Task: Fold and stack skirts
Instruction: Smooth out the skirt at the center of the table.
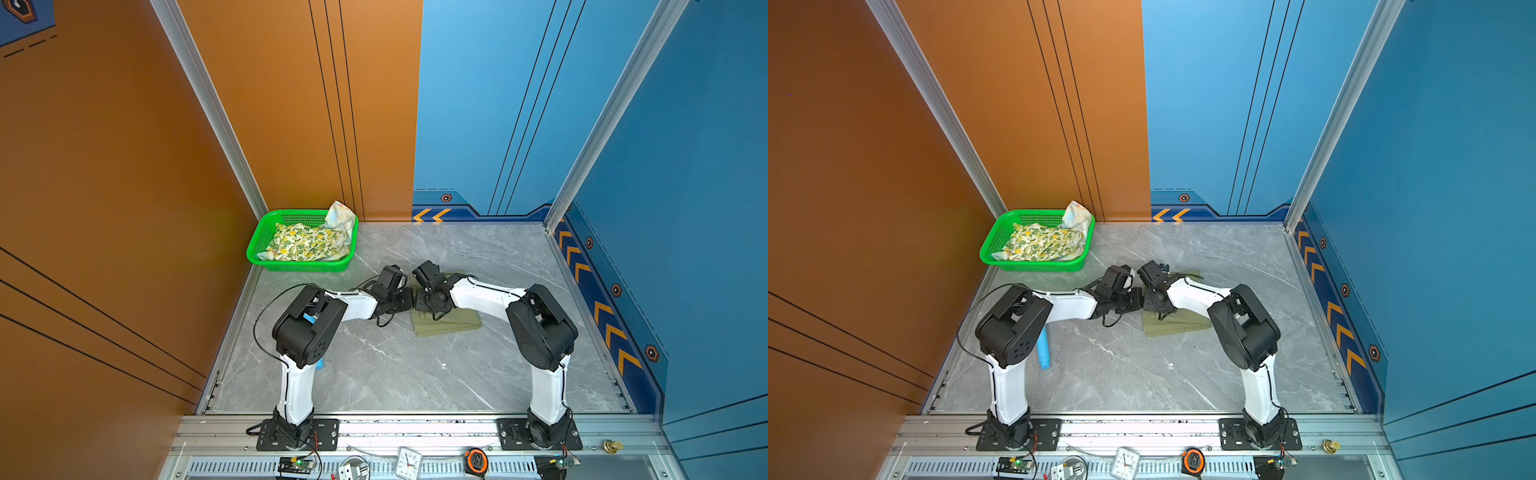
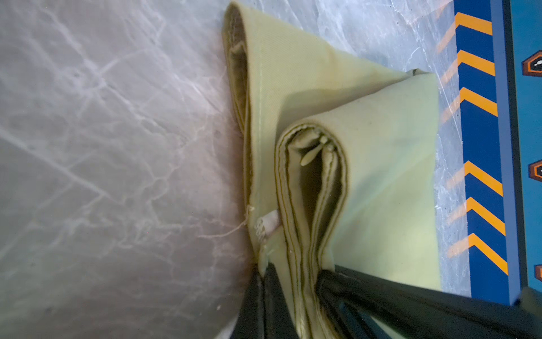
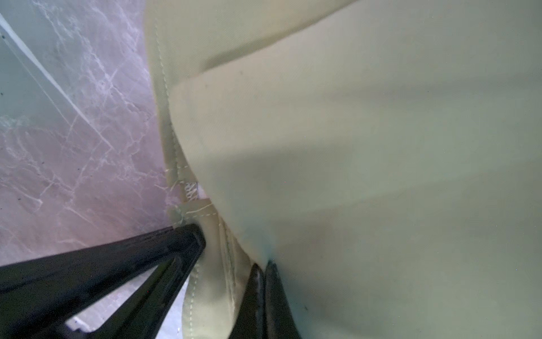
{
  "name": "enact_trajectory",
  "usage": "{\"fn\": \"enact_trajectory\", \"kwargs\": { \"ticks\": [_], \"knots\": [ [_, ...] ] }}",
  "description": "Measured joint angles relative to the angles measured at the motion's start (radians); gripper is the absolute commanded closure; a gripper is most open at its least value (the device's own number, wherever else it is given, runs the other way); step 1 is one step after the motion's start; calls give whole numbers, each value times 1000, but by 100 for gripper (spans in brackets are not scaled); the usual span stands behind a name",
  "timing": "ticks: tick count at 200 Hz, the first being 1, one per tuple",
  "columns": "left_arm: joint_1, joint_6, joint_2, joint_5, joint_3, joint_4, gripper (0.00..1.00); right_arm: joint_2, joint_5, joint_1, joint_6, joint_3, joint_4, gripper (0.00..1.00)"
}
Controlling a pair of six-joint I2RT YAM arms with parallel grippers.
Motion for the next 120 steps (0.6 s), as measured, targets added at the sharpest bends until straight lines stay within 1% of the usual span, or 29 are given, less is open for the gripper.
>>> {"fn": "enact_trajectory", "kwargs": {
  "ticks": [17, 29, 33, 43, 51, 120],
  "knots": [
    [0, -1, 0, 0, -2, 3, 100, 0, 0, 0, 0, 0, 1, 100],
    [1, -7, 0, 1, -4, 7, 100, 0, -1, -1, -1, 0, 1, 82],
    [1, -8, -1, 2, -5, 8, 100, -1, -1, -1, -5, 0, 1, 77],
    [2, -12, -1, 4, -5, 9, 100, -2, 0, -1, -5, -1, 2, 71],
    [3, -15, -1, 5, -8, 13, 100, -4, 0, -1, -9, -2, 2, 69],
    [32, -80, -3, 70, -68, 116, 100, -4, 60, 24, -23, -2, 0, 66]
  ]
}}
